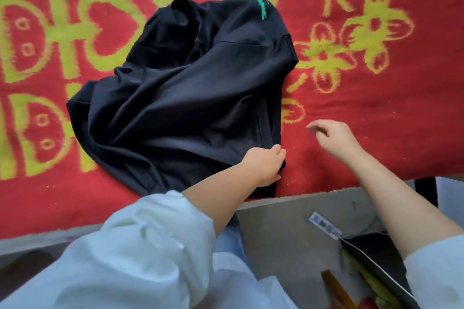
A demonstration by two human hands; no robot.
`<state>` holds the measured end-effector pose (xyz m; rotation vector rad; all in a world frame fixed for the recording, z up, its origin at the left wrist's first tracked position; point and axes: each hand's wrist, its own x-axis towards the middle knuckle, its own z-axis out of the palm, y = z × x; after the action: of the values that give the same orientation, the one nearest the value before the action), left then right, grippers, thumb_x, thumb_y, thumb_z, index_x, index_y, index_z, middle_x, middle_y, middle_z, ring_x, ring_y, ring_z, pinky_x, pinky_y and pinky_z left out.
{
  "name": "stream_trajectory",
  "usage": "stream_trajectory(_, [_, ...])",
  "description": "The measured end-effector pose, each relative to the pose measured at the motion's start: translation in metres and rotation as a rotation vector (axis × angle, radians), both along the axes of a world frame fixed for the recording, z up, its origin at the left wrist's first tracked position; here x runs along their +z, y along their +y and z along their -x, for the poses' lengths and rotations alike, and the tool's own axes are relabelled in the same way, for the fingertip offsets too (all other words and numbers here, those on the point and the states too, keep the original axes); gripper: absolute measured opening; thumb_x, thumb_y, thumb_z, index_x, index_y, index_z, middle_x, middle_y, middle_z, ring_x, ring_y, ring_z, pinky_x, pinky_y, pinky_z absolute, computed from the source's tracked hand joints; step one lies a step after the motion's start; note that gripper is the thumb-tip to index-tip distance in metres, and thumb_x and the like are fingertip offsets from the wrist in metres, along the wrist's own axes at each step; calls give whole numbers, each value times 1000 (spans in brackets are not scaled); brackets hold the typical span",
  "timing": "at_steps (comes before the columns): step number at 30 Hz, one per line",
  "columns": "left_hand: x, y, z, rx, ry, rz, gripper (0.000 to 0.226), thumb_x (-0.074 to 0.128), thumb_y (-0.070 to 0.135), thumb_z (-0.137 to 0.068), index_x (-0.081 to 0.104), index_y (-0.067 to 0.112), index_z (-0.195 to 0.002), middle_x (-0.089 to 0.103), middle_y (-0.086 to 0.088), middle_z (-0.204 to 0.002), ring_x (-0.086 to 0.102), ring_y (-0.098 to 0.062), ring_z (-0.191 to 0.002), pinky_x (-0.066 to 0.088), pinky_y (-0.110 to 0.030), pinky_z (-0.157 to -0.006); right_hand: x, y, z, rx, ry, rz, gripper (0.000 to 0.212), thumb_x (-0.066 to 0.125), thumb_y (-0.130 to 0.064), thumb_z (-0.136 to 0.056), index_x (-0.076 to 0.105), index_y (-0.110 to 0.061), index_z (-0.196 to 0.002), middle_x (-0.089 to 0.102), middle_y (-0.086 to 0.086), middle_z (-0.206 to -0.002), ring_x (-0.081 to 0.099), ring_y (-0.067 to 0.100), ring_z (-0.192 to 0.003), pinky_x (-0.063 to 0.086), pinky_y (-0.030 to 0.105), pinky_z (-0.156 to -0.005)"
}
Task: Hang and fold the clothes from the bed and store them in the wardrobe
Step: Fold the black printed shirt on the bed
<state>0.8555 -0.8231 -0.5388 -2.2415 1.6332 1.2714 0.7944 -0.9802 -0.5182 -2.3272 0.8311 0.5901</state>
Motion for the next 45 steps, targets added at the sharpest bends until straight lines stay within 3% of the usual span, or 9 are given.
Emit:
stream_trajectory(5, [-5,14,-10,23,-106,-95,24,46,11,-93,54,11,-115,58,-4,-115,58,-27,-105,36,-29,-65,2,-15,-60,319,-50,96,44,45,10,-81,57,-1,-122,57,19,-125,51,30,-118,32,30,-98])
stream_trajectory(13, [87,140,-149,226,21,64,34,36,9,-82,65,0,-98,59,-11,-107,55,-28,-102,34,-28,-74,0,54,-128,930,-10,285,64,52,-9,-84,29,-18,-143,29,6,-147,22,21,-136,5,47,-113])
stream_trajectory(18, [156,215,-181,460,52,89,46,40,29,-66,62,-7,-82,58,-10,-88,57,-28,-84,45,-38,-71,35,71,-183,873,-387,414,25,60,0,-76,65,2,-100,64,20,-102,53,38,-110,10,57,-110])
stream_trajectory(22, [201,264,-186,584,-331,248,57,53,51,-76,69,-3,-74,64,-9,-80,53,-24,-80,50,-43,-68,97,81,-214,858,-523,502,16,59,-4,-65,69,7,-70,65,25,-79,59,46,-89,24,68,-96])
stream_trajectory(26, [259,307,-183,590,-676,572,19,58,10,-64,59,-3,-50,60,-15,-63,57,-32,-59,50,-37,-51,185,103,-228,803,-736,311,38,35,-13,-59,64,10,-61,65,23,-68,63,41,-75,52,44,-72])
stream_trajectory(32, [361,360,-154,934,-954,1070,8,48,-1,-60,55,-6,-59,45,-17,-77,47,-24,-79,31,-22,-68,348,169,-189,116,-1048,2,27,31,-10,-58,52,-9,-74,43,1,-62,42,-2,-57,29,10,-52])
stream_trajectory(35, [406,390,-120,1024,-989,1190,10,43,-1,-63,51,-7,-62,45,-18,-67,52,-35,-68,19,-26,-58,413,218,-125,141,-1114,4,31,34,-14,-62,54,-10,-85,48,6,-66,43,-4,-49,29,11,-49])
stream_trajectory(40, [478,460,-54,1108,-849,1398,20,31,7,-60,49,9,-69,37,-12,-54,41,-26,-61,26,-32,-60,500,283,-20,598,-908,486,61,82,-28,-65,56,0,-113,62,16,-89,59,28,-83,39,26,-74])
stream_trajectory(45, [532,511,-21,925,-521,1305,19,28,5,-51,40,19,-58,35,4,-46,36,3,-43,25,-14,-45,540,299,28,610,-930,721,17,50,-7,-65,58,7,-70,61,26,-69,62,40,-68,47,42,-63])
